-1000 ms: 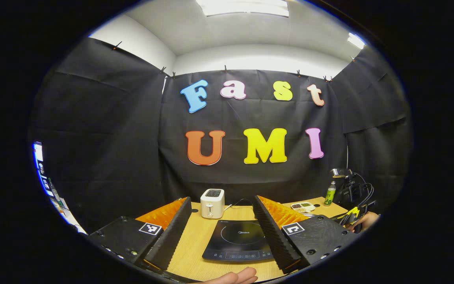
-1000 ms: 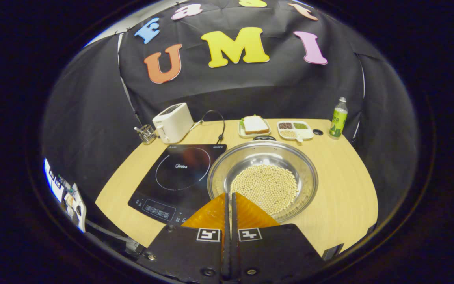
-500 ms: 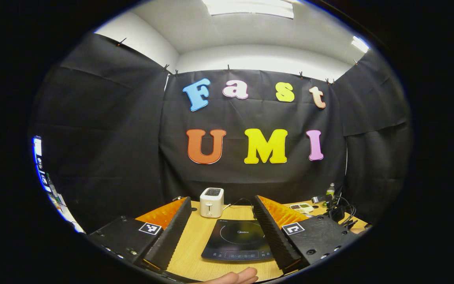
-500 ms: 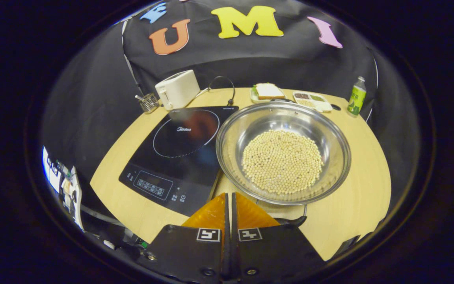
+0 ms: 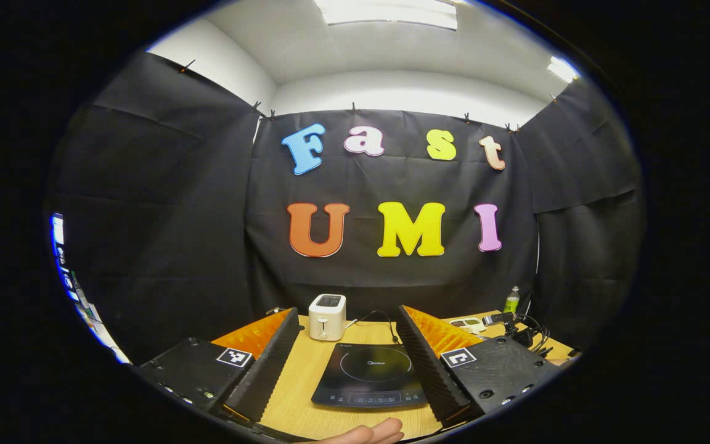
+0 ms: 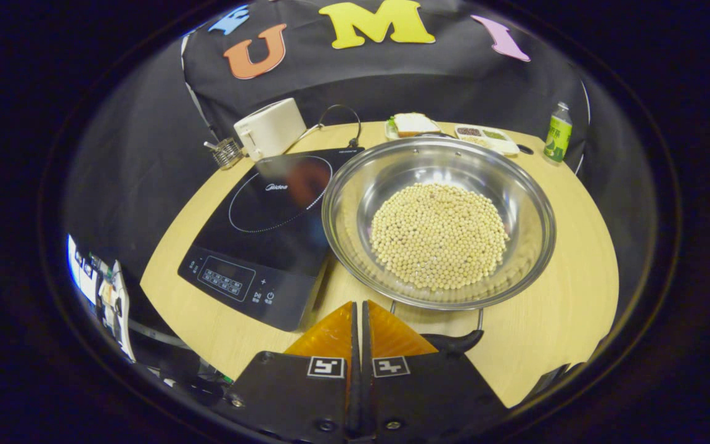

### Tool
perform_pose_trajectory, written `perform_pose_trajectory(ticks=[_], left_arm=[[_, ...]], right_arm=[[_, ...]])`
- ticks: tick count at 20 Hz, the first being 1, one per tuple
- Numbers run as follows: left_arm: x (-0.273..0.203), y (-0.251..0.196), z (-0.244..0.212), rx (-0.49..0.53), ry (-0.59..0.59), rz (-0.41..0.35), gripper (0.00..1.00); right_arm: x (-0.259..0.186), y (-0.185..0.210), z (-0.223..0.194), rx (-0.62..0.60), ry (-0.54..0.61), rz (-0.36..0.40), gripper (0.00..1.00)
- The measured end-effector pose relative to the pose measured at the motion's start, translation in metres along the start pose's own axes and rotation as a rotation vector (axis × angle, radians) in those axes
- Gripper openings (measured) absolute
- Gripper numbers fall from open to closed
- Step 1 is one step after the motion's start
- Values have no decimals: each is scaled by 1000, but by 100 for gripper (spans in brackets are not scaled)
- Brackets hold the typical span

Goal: First push the handle of the pot to place it horizontally, then grasp the pot with both hands and set it on the induction cooktop.

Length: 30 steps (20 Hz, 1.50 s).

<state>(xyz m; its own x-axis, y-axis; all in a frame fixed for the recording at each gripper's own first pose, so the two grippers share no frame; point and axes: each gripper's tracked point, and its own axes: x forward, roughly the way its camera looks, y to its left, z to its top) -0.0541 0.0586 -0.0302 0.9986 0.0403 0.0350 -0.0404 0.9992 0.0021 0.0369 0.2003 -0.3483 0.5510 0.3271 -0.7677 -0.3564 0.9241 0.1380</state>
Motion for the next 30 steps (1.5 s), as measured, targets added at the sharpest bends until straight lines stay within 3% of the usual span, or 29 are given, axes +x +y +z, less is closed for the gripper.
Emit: perform_pose_trajectory(ticks=[12,30], left_arm=[[0,0,0,-9,0,-2,95],[3,-28,-1,18,8,-33,95]], right_arm=[[-7,-26,-11,-10,27,10,4],[-20,-91,-14,-76,1,-56,0]])
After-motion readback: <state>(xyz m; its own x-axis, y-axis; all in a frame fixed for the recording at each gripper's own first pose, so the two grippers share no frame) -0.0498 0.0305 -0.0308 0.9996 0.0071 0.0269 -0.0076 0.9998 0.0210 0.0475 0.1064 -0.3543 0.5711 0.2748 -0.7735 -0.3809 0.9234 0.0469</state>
